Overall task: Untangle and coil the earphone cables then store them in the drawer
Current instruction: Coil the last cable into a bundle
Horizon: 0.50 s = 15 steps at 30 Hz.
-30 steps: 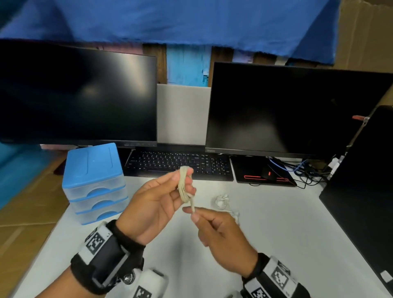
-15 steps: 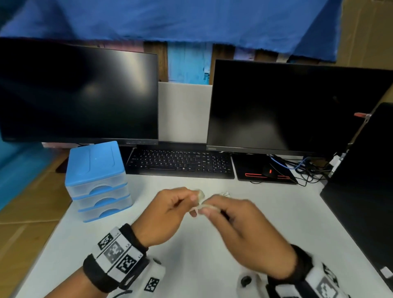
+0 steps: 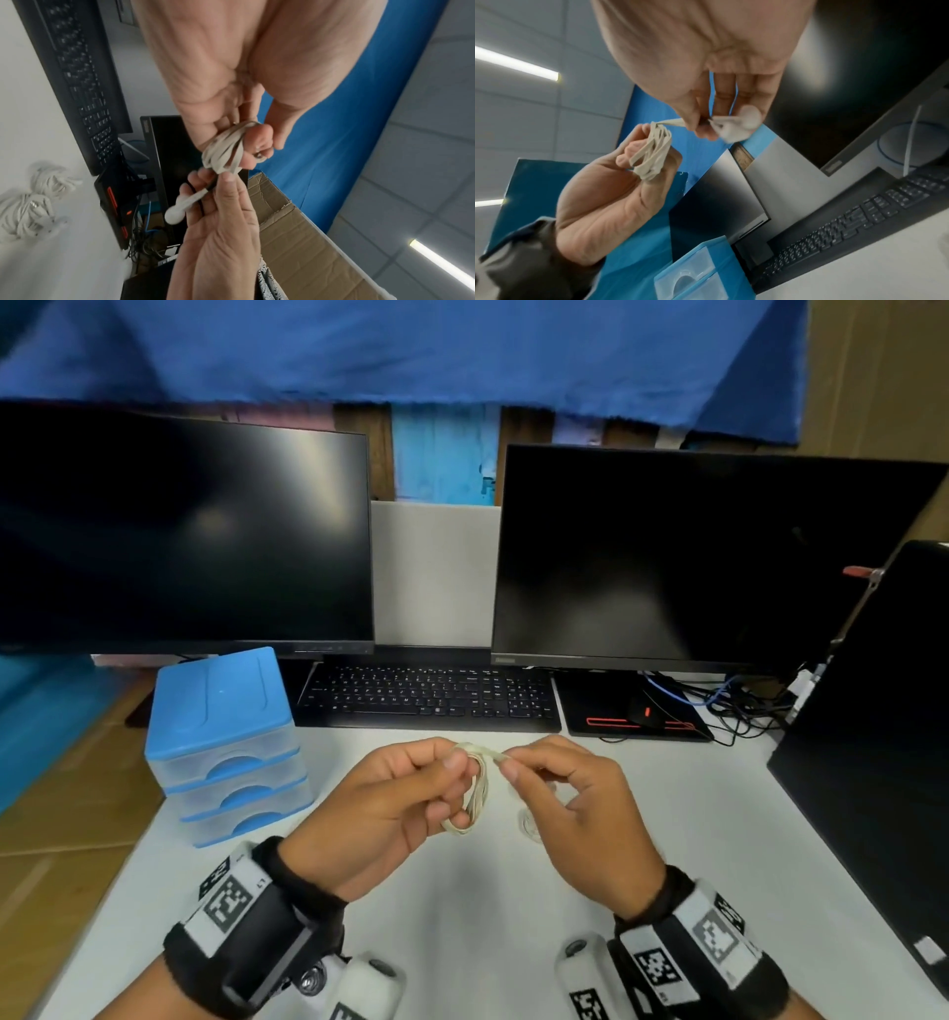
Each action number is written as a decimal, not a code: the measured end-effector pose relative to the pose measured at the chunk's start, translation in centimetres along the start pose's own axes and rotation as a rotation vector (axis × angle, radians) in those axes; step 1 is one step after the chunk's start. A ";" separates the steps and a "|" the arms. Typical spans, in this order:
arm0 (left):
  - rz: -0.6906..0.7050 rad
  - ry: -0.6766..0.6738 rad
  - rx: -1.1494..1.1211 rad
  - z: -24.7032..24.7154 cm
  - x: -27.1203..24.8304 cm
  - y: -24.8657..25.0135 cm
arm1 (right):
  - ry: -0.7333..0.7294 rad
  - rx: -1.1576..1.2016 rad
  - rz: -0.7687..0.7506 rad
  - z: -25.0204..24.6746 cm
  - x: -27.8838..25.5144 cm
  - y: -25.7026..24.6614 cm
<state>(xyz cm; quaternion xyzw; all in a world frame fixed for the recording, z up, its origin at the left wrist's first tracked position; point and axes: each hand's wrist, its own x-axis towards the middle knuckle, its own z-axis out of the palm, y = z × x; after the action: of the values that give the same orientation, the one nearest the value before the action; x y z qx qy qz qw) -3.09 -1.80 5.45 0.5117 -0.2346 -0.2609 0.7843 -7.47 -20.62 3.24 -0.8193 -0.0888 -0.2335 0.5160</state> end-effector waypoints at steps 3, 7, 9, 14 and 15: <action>-0.033 0.069 -0.120 0.2 0.3 -0.5 | -0.155 0.038 0.065 0.6 -0.5 -0.1; -0.063 0.129 -0.132 -0.1 0.5 -1.6 | -0.243 -0.009 0.196 1.0 -0.6 0.1; -0.072 0.154 -0.084 0.0 0.7 -2.0 | -0.289 -0.015 0.284 0.9 -0.5 0.2; -0.099 0.188 -0.023 0.2 0.7 -2.3 | -0.112 0.142 0.439 0.9 -0.1 0.4; -0.095 0.199 -0.024 0.2 0.7 -2.2 | -0.063 0.210 0.446 0.9 -0.1 0.3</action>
<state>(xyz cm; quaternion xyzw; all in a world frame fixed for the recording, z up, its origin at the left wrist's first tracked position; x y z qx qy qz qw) -3.07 -3.14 3.51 0.5362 -0.1278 -0.2484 0.7966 -7.14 -20.00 2.63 -0.7676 0.0545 -0.0775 0.6339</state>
